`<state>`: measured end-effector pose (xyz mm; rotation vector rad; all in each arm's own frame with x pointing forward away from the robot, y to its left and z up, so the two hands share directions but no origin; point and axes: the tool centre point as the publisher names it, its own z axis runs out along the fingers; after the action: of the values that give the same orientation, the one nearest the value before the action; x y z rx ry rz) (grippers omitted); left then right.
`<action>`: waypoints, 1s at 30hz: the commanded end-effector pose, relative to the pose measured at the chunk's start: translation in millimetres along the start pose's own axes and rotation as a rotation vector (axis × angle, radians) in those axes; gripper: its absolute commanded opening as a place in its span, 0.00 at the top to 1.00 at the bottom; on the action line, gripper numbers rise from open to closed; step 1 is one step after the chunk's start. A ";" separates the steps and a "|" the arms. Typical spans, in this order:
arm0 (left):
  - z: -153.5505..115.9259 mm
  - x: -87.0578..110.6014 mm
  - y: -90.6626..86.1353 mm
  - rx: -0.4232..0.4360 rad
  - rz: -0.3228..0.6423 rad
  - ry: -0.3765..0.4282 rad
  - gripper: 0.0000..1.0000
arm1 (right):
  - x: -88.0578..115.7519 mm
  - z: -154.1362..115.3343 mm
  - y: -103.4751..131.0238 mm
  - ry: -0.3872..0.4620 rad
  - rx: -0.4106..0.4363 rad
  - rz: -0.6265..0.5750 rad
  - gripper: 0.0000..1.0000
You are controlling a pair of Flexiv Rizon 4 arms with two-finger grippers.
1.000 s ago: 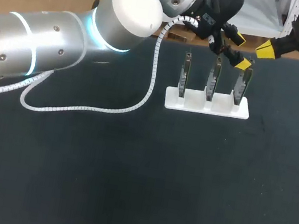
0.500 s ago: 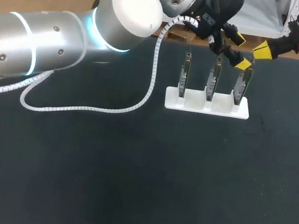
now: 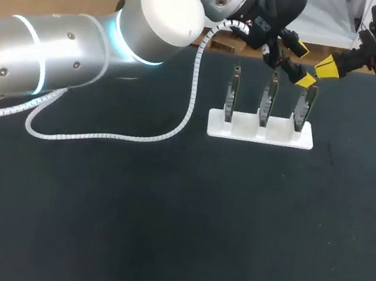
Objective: Pick up the optical module with the left hand, and insert it into the network port with the right hand.
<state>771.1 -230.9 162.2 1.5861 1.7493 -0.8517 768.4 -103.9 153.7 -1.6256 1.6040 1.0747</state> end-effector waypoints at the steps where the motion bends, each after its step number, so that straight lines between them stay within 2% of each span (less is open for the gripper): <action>1: 0.8 -1.4 1.3 0.001 -0.002 0.005 0.00 | 1.1 0.9 -3.4 0.001 -0.005 0.005 1.00; 30: 0.8 -1.4 1.3 0.001 -0.002 0.005 0.00 | 15.3 10.8 -1.6 0.009 -0.024 0.049 1.00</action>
<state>771.1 -230.9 162.2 1.5861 1.7493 -0.8517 766.4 -103.1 142.6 -1.6148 1.6514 1.1108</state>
